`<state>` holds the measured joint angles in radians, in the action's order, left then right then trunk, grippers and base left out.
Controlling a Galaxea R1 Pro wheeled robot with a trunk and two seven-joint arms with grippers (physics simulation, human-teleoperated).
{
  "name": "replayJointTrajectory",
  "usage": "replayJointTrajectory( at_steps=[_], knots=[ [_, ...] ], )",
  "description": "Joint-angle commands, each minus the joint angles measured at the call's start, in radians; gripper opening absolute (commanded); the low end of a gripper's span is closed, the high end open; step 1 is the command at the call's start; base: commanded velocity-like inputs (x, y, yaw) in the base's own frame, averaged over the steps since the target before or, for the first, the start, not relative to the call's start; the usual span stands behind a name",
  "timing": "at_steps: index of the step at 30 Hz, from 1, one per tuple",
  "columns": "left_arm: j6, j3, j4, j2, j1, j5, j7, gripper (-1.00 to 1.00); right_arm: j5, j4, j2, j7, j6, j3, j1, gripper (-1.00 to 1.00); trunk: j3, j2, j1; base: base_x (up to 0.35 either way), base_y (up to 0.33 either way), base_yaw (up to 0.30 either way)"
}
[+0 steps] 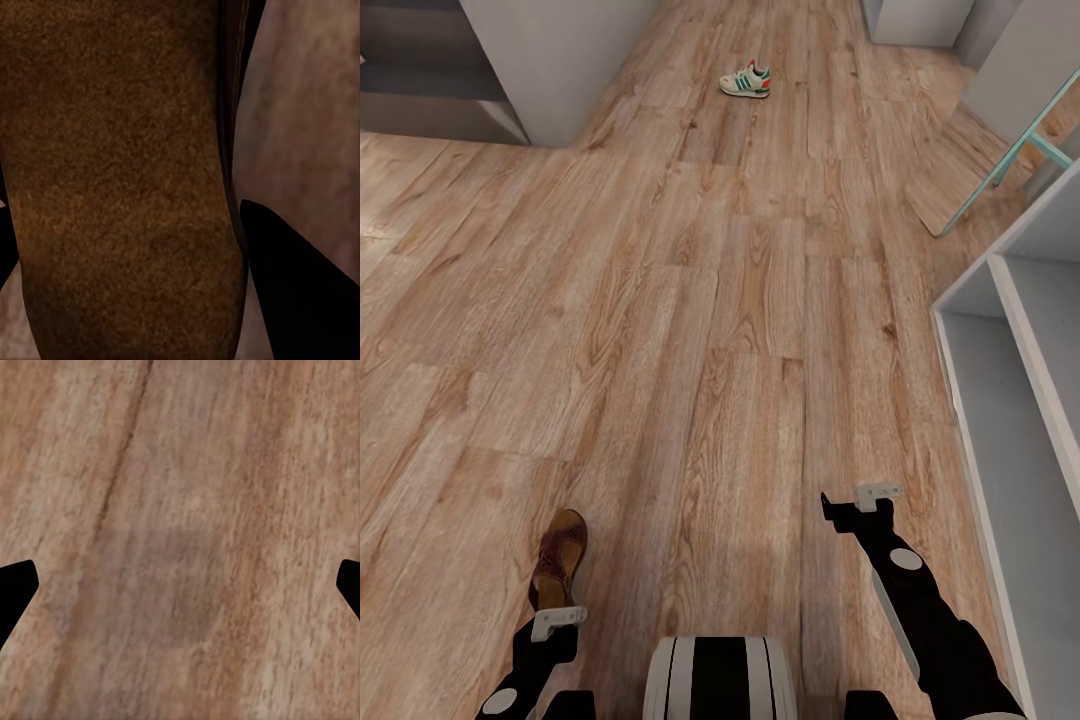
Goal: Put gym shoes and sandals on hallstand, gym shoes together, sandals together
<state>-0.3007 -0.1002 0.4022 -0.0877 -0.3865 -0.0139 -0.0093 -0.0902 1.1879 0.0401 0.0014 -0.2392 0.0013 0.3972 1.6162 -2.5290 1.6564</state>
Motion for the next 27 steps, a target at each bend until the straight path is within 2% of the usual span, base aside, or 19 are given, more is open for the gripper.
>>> replayJointTrajectory(
  at_steps=[1,20,27],
  knots=[
    [-0.003,-0.003,0.001,0.000,0.000,-0.005,0.000,-1.00,-0.009,0.001,0.000,0.000,-0.006,0.000,0.000,1.00,0.000,0.000,0.000,0.000,0.000,0.000],
    [-0.005,0.001,0.011,0.000,0.002,-0.006,0.000,-1.00,-0.009,0.001,0.000,0.000,-0.006,0.001,0.000,1.00,0.000,0.000,0.000,0.000,0.000,0.000],
    [-0.025,0.001,0.011,0.000,0.003,-0.006,0.000,-1.00,-0.009,-0.001,0.000,0.000,-0.006,0.001,0.000,1.00,-0.003,0.000,-0.001,0.000,0.000,0.000]
  ],
)
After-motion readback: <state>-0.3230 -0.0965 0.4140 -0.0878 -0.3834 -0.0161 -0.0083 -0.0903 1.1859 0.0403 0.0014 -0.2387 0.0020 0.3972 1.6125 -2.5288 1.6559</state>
